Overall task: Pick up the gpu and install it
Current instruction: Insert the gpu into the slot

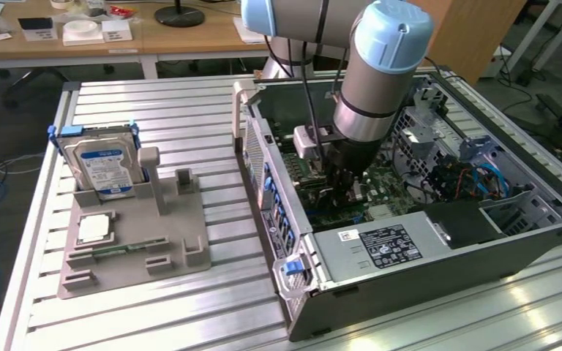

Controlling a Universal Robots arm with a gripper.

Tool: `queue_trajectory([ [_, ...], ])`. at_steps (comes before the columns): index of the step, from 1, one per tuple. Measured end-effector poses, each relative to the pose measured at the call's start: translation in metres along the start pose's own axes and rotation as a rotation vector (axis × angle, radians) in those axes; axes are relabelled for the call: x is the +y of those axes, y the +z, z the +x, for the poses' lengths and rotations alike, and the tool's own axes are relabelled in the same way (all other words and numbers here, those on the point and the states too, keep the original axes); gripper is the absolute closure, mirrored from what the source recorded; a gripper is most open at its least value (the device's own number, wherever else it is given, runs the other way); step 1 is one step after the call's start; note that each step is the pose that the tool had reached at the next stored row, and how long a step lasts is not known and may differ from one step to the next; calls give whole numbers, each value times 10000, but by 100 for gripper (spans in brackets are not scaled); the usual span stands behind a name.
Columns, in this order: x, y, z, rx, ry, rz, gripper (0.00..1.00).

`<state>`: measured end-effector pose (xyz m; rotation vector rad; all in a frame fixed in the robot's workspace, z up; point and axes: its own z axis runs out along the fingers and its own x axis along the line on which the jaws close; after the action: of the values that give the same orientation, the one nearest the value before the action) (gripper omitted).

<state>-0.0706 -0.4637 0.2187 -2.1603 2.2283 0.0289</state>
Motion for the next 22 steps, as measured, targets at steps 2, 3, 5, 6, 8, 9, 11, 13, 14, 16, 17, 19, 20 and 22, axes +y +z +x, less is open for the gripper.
queue_trajectory([
  [2, 0, 0, 0, 0, -1, 0, 72],
  [3, 0, 0, 0, 0, 0, 0, 72],
  [5, 0, 0, 0, 0, -1, 0, 72],
  [6, 0, 0, 0, 0, 0, 0, 72],
  [8, 0, 0, 0, 0, -1, 0, 72],
  [9, 0, 0, 0, 1, 0, 0, 72],
  [11, 0, 0, 0, 0, 0, 0, 72],
  [13, 0, 6, -2, -13, 1, 4, 71],
  [14, 0, 4, -2, -9, 1, 4, 71],
  [16, 0, -13, 0, 2, 0, -1, 65],
  [17, 0, -26, -1, 0, 0, 0, 65],
  [19, -1, -76, -3, 3, -1, 0, 65],
  [20, -2, -110, -4, 10, -1, 3, 65],
  [22, -3, -188, -8, 18, -3, 7, 65],
])
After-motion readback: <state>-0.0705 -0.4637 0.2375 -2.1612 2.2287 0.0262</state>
